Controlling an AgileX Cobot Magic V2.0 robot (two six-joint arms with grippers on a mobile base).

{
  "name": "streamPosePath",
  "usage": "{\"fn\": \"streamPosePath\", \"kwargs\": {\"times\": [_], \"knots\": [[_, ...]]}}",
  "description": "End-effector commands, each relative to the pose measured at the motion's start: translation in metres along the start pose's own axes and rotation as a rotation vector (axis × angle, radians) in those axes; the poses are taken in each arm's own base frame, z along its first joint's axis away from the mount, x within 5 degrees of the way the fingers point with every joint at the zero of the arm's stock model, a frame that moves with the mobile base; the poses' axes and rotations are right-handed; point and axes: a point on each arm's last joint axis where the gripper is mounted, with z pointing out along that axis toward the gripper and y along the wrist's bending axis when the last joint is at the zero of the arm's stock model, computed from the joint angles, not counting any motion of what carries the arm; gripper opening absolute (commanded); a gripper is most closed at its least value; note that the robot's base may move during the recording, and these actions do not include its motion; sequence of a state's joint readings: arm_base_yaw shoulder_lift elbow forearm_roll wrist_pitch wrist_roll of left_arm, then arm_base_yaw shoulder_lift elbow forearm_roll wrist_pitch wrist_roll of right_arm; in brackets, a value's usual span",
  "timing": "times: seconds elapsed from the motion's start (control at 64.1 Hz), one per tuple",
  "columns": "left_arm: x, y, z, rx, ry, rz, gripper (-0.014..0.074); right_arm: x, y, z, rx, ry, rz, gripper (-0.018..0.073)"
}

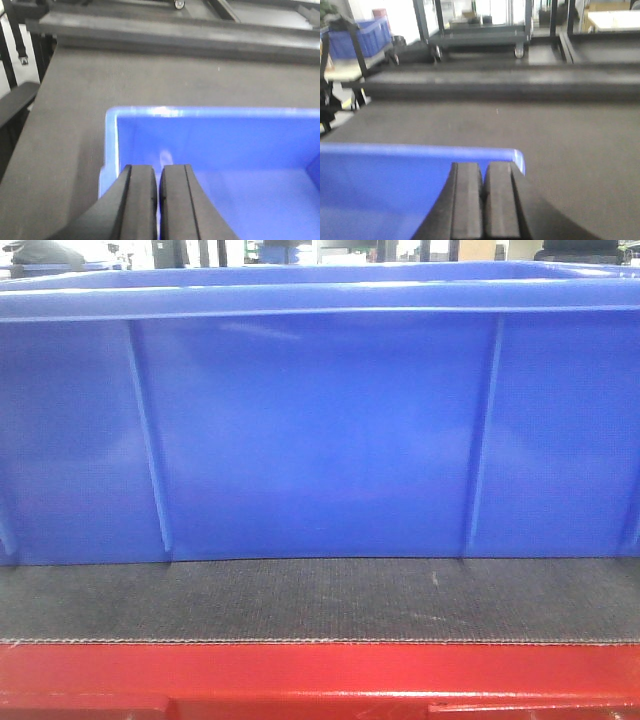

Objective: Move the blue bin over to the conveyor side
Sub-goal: 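Open both grippers and lift them away from the bin rims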

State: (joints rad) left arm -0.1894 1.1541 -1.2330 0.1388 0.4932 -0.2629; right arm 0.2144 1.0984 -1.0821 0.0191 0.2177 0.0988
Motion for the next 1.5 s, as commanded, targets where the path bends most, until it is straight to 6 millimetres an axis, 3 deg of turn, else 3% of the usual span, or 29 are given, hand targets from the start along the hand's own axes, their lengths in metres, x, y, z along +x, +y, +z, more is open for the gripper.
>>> {"fn": "streamPosePath", "kwargs": {"times": [0.0,0.312,0.483,0.686,0.811,1.044,1.481], "knots": [[0.016,0.001,-0.012,0.023,-0.044,-0.008,0.0013,0.011,-0.001,-0.016,-0.005,-0.049,-0.019,-0.0088],[0.099,0.013,-0.054,0.062,-0.135,0.009,0.0013,0.085,-0.01,-0.074,-0.005,-0.066,-0.019,-0.0088],[0.148,0.021,-0.078,0.073,-0.162,0.01,0.0013,0.111,-0.013,-0.108,-0.011,-0.114,-0.019,-0.0088],[0.186,0.028,-0.102,0.077,-0.206,0.008,0.0013,0.141,-0.016,-0.139,-0.018,-0.185,-0.019,-0.0088],[0.191,0.03,-0.117,0.087,-0.282,0.004,0.0013,0.153,-0.018,-0.152,-0.023,-0.225,-0.019,-0.0088],[0.19,0.032,-0.14,0.102,-0.404,-0.002,0.0013,0.151,-0.017,-0.166,-0.031,-0.298,-0.019,-0.0088],[0.19,0.032,-0.145,0.106,-0.432,-0.003,0.0013,0.151,-0.017,-0.167,-0.031,-0.303,-0.019,-0.0088]]}}
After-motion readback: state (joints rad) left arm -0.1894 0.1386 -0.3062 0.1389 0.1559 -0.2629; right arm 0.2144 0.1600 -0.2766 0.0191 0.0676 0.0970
